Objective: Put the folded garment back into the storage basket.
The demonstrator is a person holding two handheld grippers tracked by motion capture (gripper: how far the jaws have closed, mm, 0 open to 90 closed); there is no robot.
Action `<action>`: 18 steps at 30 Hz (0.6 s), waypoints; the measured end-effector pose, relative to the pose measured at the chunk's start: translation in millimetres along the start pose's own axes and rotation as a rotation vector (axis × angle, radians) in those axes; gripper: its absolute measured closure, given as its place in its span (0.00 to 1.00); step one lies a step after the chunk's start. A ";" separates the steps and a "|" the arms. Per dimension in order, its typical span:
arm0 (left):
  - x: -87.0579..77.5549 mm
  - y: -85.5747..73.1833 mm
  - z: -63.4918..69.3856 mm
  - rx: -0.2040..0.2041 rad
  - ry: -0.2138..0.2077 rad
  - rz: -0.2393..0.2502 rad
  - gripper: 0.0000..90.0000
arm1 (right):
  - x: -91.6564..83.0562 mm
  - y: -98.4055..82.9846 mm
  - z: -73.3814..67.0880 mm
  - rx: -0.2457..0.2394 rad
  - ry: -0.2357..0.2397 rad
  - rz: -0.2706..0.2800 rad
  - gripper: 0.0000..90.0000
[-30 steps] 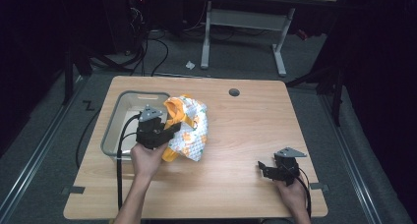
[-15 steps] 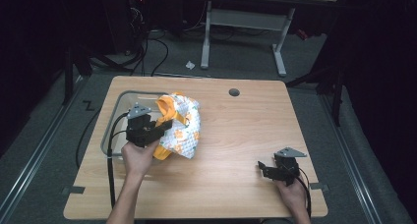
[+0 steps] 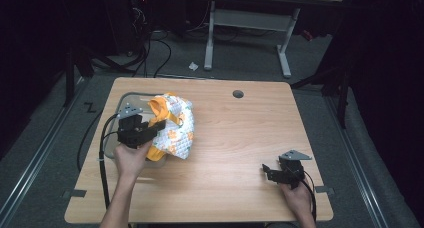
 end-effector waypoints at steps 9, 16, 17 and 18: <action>-4.5 -0.3 -7.5 -0.006 0.013 -0.006 0.83 | 0.0 0.0 -0.1 0.002 0.000 -0.001 0.26; -8.4 0.7 -11.1 -0.003 0.026 -0.004 0.83 | 0.0 0.0 -0.1 0.002 0.000 0.000 0.26; -9.2 0.9 -11.9 -0.004 0.028 -0.003 0.83 | 0.0 0.0 0.0 0.000 0.000 0.000 0.26; -9.8 0.9 -12.9 -0.004 0.031 -0.002 0.83 | 0.0 0.0 0.0 0.000 0.000 0.000 0.26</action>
Point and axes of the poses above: each handheld gripper's, and its own axes: x roughly forward along the jaws, y roughly out of its top, z roughly to its right, the point moved 2 cm from there along x, roughly forward along the jaws, and after that the axes turned 11 degrees about -z, right-handed, at the moved point
